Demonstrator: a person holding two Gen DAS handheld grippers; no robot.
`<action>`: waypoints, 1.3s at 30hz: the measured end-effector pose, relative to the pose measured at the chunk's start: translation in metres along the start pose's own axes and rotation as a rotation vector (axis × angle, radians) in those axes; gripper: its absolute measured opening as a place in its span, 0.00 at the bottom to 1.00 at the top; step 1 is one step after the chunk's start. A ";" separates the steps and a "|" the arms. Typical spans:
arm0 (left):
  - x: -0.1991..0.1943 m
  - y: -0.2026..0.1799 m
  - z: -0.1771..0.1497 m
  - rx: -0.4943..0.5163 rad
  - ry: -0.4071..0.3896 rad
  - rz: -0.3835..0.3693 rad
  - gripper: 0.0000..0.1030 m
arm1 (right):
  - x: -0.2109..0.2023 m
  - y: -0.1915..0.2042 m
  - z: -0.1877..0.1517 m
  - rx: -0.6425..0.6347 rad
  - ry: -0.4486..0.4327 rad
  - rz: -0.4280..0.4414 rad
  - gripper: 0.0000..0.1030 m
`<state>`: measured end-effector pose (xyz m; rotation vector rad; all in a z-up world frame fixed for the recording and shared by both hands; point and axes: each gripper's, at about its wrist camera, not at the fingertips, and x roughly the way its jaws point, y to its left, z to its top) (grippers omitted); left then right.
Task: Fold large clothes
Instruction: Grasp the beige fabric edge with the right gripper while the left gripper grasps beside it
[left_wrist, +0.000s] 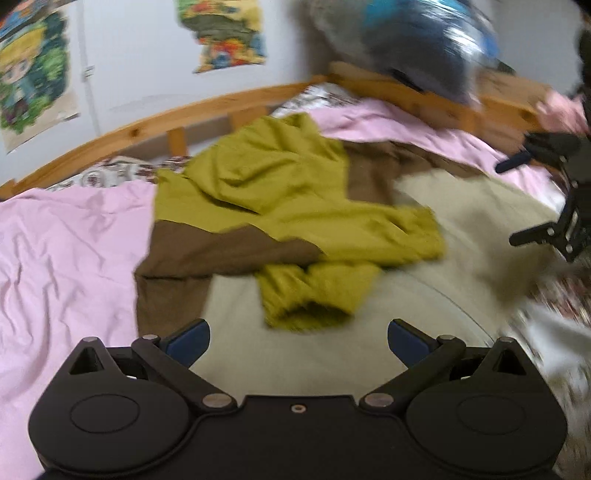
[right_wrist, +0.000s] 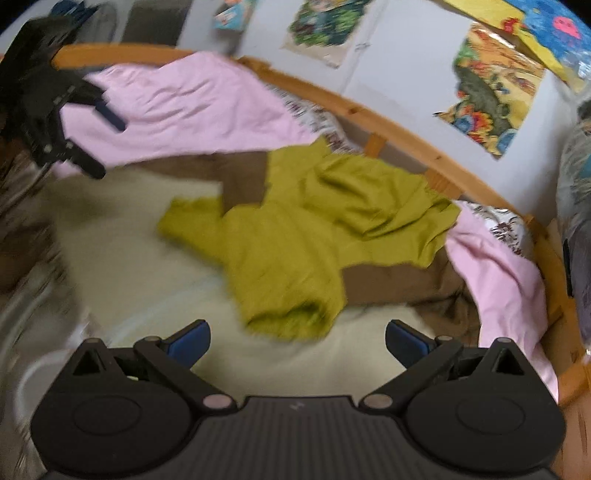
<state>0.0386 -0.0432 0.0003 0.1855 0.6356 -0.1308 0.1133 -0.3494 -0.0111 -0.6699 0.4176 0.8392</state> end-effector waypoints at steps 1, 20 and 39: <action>-0.004 -0.007 -0.006 0.019 0.005 -0.014 0.99 | -0.006 0.009 -0.006 -0.023 0.018 0.001 1.00; 0.020 -0.048 -0.067 0.130 0.161 0.058 0.99 | 0.026 0.059 -0.081 -0.277 0.242 -0.183 1.00; 0.011 -0.039 -0.048 0.168 0.116 0.205 0.78 | 0.015 0.027 -0.054 0.012 -0.004 -0.110 0.20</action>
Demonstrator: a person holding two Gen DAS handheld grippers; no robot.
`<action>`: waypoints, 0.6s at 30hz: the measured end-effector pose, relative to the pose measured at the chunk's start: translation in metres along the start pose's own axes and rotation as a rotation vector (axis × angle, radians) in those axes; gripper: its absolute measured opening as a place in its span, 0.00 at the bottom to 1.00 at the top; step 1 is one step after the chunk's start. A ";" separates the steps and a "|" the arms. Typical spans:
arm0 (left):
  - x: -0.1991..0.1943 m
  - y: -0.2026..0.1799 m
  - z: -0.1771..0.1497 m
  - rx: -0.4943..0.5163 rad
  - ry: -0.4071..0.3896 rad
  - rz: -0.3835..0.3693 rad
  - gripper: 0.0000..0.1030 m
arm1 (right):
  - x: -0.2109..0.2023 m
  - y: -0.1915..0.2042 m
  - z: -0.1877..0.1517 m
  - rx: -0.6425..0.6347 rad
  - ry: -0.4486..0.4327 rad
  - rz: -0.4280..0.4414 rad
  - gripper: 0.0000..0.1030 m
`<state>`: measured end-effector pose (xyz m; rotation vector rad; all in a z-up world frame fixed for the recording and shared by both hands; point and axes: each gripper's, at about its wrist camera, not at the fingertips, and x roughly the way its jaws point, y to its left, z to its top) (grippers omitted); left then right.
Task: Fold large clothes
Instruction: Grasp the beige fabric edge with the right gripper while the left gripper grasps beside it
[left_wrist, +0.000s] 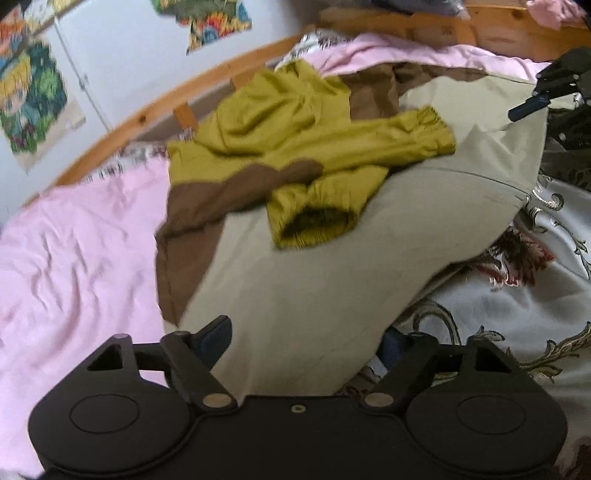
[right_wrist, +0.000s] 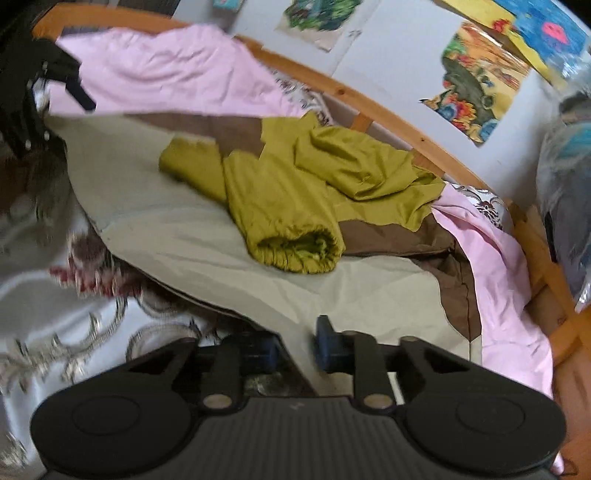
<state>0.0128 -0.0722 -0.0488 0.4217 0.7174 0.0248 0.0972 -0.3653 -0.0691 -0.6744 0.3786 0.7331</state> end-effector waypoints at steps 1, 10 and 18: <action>-0.002 -0.001 0.001 0.010 -0.011 0.014 0.78 | -0.002 -0.002 0.001 0.019 -0.007 0.000 0.18; 0.009 0.004 -0.011 -0.020 0.061 0.074 0.69 | -0.009 -0.012 0.006 0.099 -0.061 -0.030 0.10; 0.014 0.017 -0.021 -0.047 0.101 0.115 0.16 | 0.004 -0.006 -0.006 -0.004 0.068 -0.092 0.33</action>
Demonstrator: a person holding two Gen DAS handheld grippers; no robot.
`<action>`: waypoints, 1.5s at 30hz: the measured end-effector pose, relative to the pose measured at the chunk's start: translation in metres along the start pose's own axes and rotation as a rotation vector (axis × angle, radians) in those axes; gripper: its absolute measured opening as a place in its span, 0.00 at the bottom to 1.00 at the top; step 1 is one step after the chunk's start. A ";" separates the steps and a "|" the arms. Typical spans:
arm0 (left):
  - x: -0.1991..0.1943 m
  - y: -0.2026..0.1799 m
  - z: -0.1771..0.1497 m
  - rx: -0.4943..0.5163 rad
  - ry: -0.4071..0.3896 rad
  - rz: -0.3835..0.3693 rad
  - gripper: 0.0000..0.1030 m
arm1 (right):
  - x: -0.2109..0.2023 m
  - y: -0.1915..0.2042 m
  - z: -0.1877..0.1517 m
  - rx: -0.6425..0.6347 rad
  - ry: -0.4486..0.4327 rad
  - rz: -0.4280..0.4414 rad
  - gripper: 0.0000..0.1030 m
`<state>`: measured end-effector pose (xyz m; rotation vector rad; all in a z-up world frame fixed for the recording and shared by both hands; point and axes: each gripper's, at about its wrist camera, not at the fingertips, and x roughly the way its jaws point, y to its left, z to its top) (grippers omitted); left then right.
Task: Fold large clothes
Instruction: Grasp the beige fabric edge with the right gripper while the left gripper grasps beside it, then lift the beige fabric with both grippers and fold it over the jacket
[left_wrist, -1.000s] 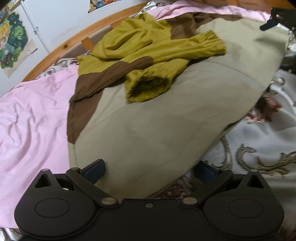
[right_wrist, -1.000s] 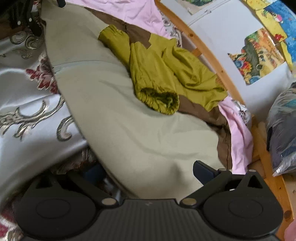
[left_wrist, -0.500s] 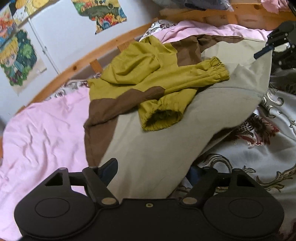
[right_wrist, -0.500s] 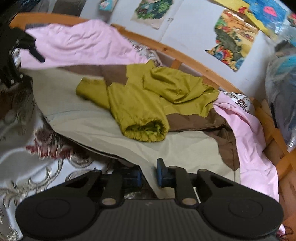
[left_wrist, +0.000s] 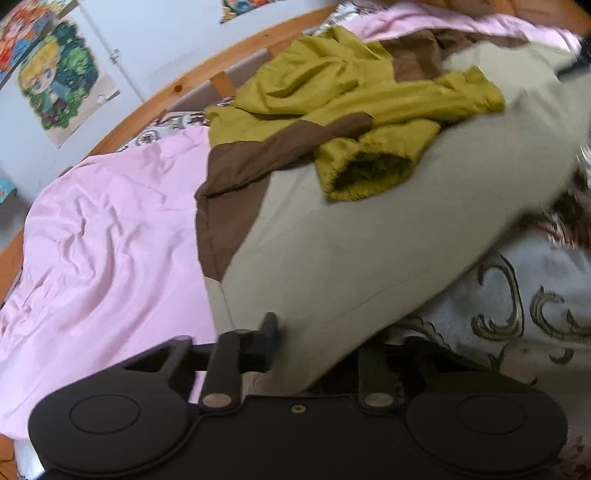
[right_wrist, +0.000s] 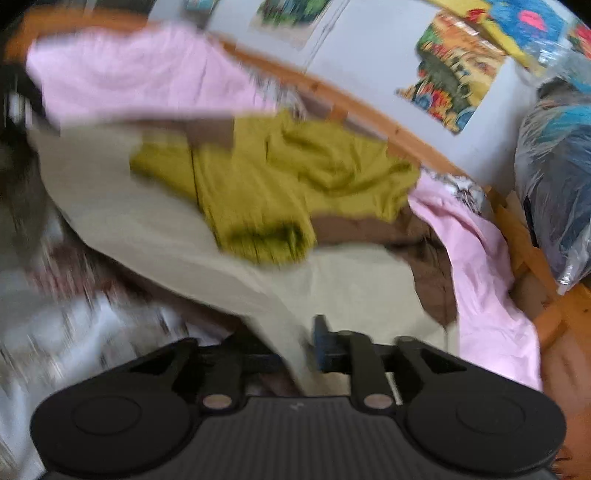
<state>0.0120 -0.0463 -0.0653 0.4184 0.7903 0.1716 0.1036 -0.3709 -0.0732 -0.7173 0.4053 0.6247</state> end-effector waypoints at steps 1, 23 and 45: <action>-0.002 0.003 0.001 -0.011 -0.008 -0.003 0.14 | 0.002 -0.001 -0.005 -0.023 0.028 -0.015 0.33; -0.163 0.093 0.004 -0.338 -0.366 -0.058 0.00 | -0.153 -0.031 0.022 0.040 -0.159 -0.114 0.01; -0.067 0.175 0.186 -0.359 -0.223 0.014 0.00 | -0.027 -0.137 0.115 0.166 -0.107 -0.139 0.01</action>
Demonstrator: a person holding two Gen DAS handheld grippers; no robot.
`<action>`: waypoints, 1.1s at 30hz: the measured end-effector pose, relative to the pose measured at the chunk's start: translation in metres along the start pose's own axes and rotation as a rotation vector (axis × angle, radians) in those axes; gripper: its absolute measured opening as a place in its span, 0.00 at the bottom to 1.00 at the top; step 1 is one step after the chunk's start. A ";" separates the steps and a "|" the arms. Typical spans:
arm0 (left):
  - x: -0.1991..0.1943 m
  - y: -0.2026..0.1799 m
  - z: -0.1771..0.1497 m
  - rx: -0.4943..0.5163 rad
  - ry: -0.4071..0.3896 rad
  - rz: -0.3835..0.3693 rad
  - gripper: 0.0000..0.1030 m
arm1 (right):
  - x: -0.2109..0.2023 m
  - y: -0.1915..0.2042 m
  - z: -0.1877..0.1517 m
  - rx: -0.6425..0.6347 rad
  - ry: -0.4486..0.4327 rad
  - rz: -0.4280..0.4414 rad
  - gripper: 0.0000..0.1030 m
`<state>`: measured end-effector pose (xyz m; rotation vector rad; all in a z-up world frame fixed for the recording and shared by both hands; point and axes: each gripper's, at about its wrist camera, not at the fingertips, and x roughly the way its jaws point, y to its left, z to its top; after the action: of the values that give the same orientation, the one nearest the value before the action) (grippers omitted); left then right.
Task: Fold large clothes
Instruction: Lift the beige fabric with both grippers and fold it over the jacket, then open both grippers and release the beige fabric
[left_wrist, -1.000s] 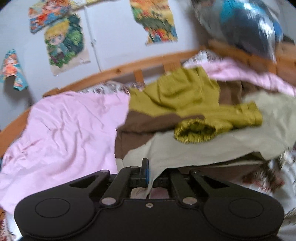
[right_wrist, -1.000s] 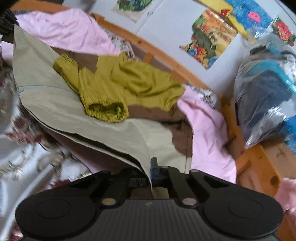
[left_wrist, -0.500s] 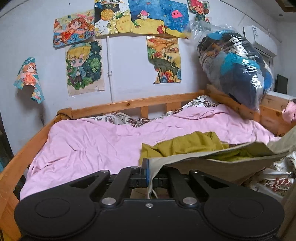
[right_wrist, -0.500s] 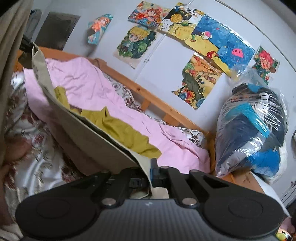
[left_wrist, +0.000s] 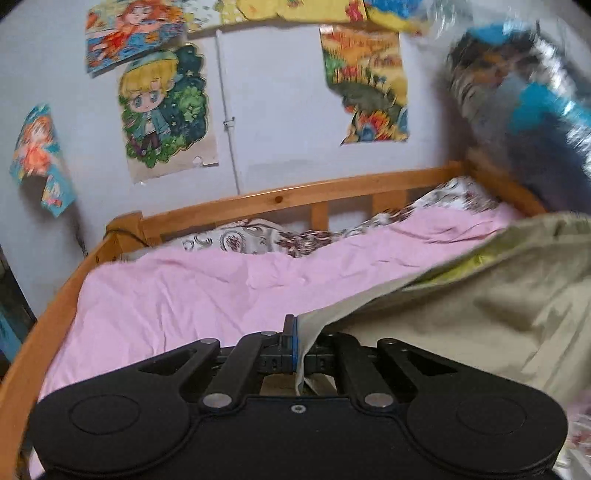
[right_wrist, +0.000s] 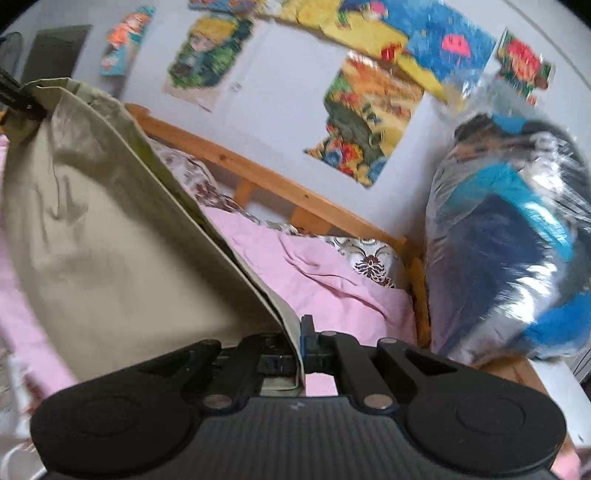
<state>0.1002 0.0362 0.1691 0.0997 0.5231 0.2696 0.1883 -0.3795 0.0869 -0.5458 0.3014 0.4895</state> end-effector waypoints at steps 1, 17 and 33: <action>0.020 -0.001 0.007 0.020 0.008 0.014 0.00 | 0.024 -0.003 0.003 -0.002 0.017 -0.006 0.01; 0.294 -0.005 -0.057 0.016 0.244 0.049 0.01 | 0.273 0.029 -0.067 -0.034 0.260 0.036 0.01; 0.243 0.029 -0.068 -0.335 0.081 -0.012 0.97 | 0.208 0.008 -0.041 0.098 0.046 -0.225 1.00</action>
<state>0.2614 0.1337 -0.0012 -0.2402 0.5519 0.3473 0.3539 -0.3216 -0.0326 -0.4889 0.3020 0.2438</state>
